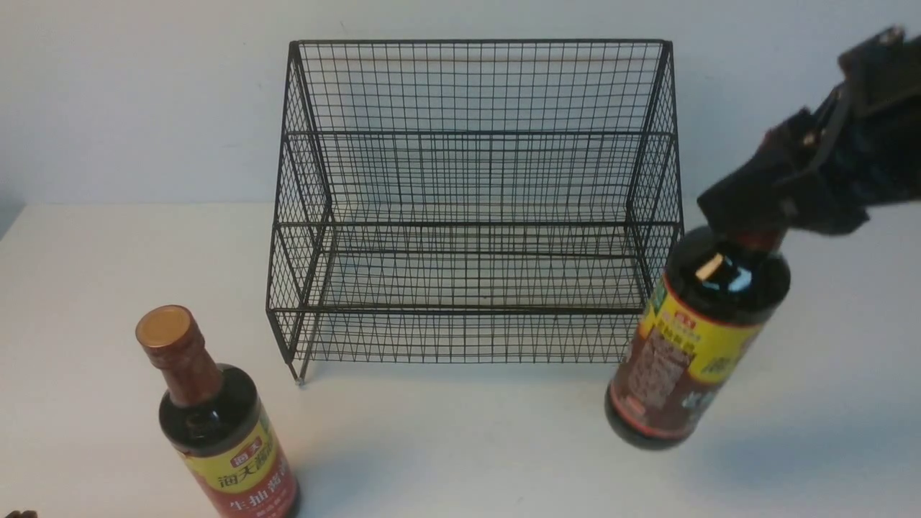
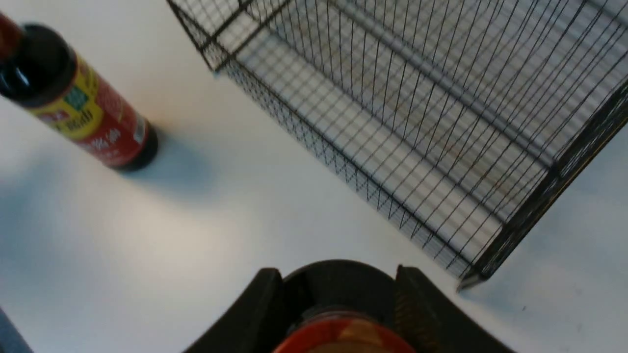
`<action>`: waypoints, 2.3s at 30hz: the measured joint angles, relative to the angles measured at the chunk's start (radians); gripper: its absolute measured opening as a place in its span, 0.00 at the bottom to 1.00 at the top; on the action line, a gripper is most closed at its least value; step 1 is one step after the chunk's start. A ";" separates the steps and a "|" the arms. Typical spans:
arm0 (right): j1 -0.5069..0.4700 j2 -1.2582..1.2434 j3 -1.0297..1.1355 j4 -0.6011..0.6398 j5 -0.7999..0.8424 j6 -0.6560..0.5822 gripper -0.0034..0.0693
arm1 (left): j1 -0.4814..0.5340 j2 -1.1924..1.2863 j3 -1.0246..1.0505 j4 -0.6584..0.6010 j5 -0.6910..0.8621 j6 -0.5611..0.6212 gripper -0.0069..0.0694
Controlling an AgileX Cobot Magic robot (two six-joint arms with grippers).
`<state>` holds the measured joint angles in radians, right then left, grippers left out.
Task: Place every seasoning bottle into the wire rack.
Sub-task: Use the right arm to put the condiment bottle back on the shelf
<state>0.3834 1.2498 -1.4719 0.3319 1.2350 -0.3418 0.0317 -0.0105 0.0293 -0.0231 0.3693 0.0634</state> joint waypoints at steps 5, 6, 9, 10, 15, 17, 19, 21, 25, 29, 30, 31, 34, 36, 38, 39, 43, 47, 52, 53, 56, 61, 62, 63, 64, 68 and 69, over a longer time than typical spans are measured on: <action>0.000 0.008 -0.108 -0.049 -0.103 0.003 0.42 | 0.000 0.000 0.000 0.000 0.000 0.000 0.08; 0.000 0.015 -0.134 -0.065 -0.141 0.005 0.42 | 0.000 0.000 0.000 0.000 0.000 0.000 0.08; 0.000 0.065 -0.212 -0.103 -0.258 0.005 0.42 | 0.000 0.000 0.000 0.000 0.000 0.000 0.08; 0.000 0.073 -0.221 -0.105 -0.269 0.005 0.42 | 0.000 0.000 0.000 0.000 0.000 0.000 0.08; 0.000 0.206 -0.310 -0.095 -0.336 0.008 0.42 | 0.000 0.000 0.000 0.000 0.000 0.000 0.08; 0.000 0.256 -0.327 -0.093 -0.339 0.008 0.42 | 0.000 0.000 0.000 0.000 0.000 0.000 0.08; 0.000 0.293 -0.332 -0.093 -0.349 0.010 0.42 | 0.000 0.000 0.000 0.000 0.000 0.000 0.08; 0.000 0.326 -0.334 -0.095 -0.361 0.010 0.42 | 0.000 0.000 0.000 0.000 0.000 0.000 0.08; 0.000 0.368 -0.334 -0.097 -0.412 0.010 0.42 | 0.000 0.000 0.000 0.000 0.000 0.000 0.08; 0.000 0.380 -0.336 -0.109 -0.463 0.012 0.42 | 0.000 0.000 0.000 0.000 0.000 0.000 0.08; 0.000 0.381 -0.336 -0.110 -0.463 0.012 0.42 | 0.000 0.000 0.000 0.000 0.000 0.000 0.08; 0.000 0.383 -0.336 -0.115 -0.473 0.012 0.42 | 0.000 0.000 0.000 0.000 0.000 0.000 0.08; 0.000 0.400 -0.336 -0.124 -0.486 0.012 0.42 | 0.000 0.000 0.000 0.000 0.000 0.000 0.08; 0.000 0.415 -0.336 -0.129 -0.486 0.019 0.42 | 0.000 0.000 0.000 0.000 0.000 0.000 0.08; 0.000 0.431 -0.336 -0.145 -0.487 0.031 0.42 | 0.000 0.000 0.000 0.000 0.000 0.000 0.08; 0.000 0.434 -0.336 -0.154 -0.487 0.038 0.42 | 0.000 0.000 0.000 0.000 0.000 0.000 0.08; 0.000 0.464 -0.336 -0.242 -0.465 0.135 0.42 | 0.000 0.000 0.000 0.000 0.000 0.000 0.08; 0.000 0.475 -0.336 -0.321 -0.418 0.246 0.42 | 0.000 0.000 0.000 0.000 0.000 0.000 0.08; 0.000 0.496 -0.336 -0.403 -0.356 0.400 0.42 | 0.000 0.000 0.000 0.000 0.000 0.000 0.08; 0.000 0.502 -0.336 -0.415 -0.343 0.432 0.42 | 0.000 0.000 0.000 0.000 0.000 0.000 0.08; 0.000 0.513 -0.336 -0.431 -0.322 0.480 0.42 | 0.000 0.000 0.000 0.000 0.000 0.000 0.08; 0.000 0.539 -0.336 -0.452 -0.278 0.575 0.42 | 0.000 0.000 0.000 0.000 0.000 0.000 0.08; 0.000 0.542 -0.336 -0.456 -0.271 0.593 0.42 | 0.000 0.000 0.000 0.000 0.000 0.000 0.08; 0.000 0.546 -0.337 -0.459 -0.265 0.608 0.42 | 0.000 0.000 0.000 0.000 0.000 0.000 0.08; 0.000 0.551 -0.337 -0.461 -0.258 0.618 0.42 | 0.000 0.000 0.000 0.000 0.000 0.000 0.08; 0.000 0.566 -0.338 -0.462 -0.245 0.631 0.42 | 0.000 0.000 0.000 0.000 0.000 0.000 0.08; 0.001 0.574 -0.338 -0.462 -0.238 0.633 0.42 | 0.000 0.000 0.000 0.000 0.000 0.000 0.08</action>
<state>0.3840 1.8239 -1.8098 -0.1306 0.9975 0.2916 0.0317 -0.0105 0.0293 -0.0231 0.3693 0.0634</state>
